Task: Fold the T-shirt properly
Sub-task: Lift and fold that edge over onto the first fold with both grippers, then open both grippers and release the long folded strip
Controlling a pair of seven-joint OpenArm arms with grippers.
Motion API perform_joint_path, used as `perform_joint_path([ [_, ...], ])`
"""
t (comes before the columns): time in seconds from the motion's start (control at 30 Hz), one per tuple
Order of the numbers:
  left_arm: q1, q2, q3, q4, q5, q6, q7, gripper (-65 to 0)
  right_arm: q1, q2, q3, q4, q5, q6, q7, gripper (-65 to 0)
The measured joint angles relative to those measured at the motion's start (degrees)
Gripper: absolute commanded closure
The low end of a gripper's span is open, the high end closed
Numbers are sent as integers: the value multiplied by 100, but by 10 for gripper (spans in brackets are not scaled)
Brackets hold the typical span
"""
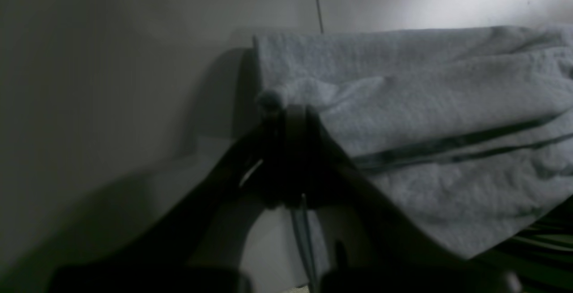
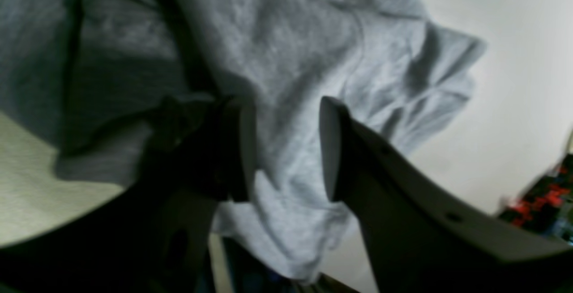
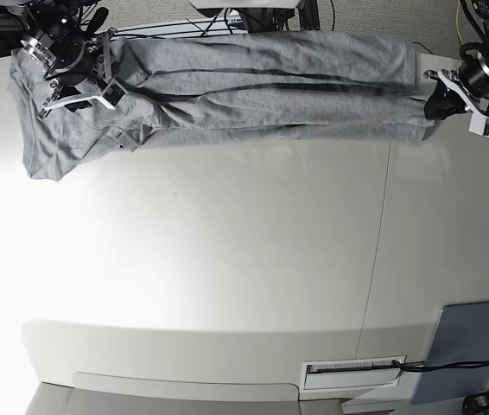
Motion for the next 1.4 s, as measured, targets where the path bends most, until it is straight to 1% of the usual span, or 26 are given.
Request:
perform_joint_path([
  [0.17, 2, 0, 0, -2, -2, 0, 0, 0, 2, 90, 0, -210, 48, -13, 42, -235],
  [0.27, 0, 0, 0, 0, 0, 0, 0, 0, 0, 90, 0, -468, 63, 129, 44, -235],
  [0.37, 0, 0, 0, -2, -2, 0, 0, 0, 0, 90, 0, -627, 55, 129, 214, -225],
  [0.4, 2, 0, 0, -2, 0, 0, 0, 0, 0, 90, 0, -632, 55, 129, 221, -201],
  [0.5, 2, 0, 0, -2, 0, 0, 0, 0, 17, 87, 0, -632, 61, 129, 345, -54],
  [0.53, 0, 0, 0, -2, 0, 0, 0, 0, 55, 81, 0, -632, 61, 109, 345, -15],
  [0.57, 0, 0, 0, 0, -2, 0, 0, 0, 98, 76, 0, -632, 55, -20, 348, 0],
  [0.6, 0, 0, 0, 0, 0, 0, 0, 0, 149, 79, 0, -625, 26, -249, 330, 0],
  [0.63, 2, 0, 0, -2, 0, 0, 0, 0, 192, 79, 0, -588, -133, -424, 249, 0],
  [0.67, 2, 0, 0, 0, -2, 0, 0, 0, 212, 81, 2, -476, -328, -549, 114, 0],
  [0.7, 2, 0, 0, -2, 0, 0, 0, 0, 203, 92, 7, -310, -455, -588, -24, 0],
  [0.77, 2, 2, 0, 0, 0, 0, 0, 0, 138, 129, 4, 70, -474, -588, -144, 0],
  [0.87, 0, -2, 0, 0, 2, 0, 0, 0, -201, 280, 50, 564, -516, -621, -299, 0],
  [0.97, 2, -9, 0, 0, 2, 0, 0, 0, -678, 282, 341, 866, -564, -643, -476, 0],
  [1.03, 0, -11, 0, -2, 2, 0, 2, 0, -927, 269, 590, 1043, -553, -662, -470, 0],
  [1.13, 2, -11, 0, 0, 0, 0, 0, 0, -957, 170, 1021, 1062, -507, -946, -450, 0],
  [1.2, 0, -11, 0, -2, -7, 0, -2, 0, -901, 140, 1307, 1060, -229, -1003, -428, 0],
  [1.3, 0, -11, 0, -2, -2, 0, 0, 0, -905, 61, 1545, 1058, 122, -990, -409, -67],
  [1.4, 0, -11, 0, 0, 0, 0, 0, 0, -905, 61, 1617, 1058, 151, -986, -437, -71],
])
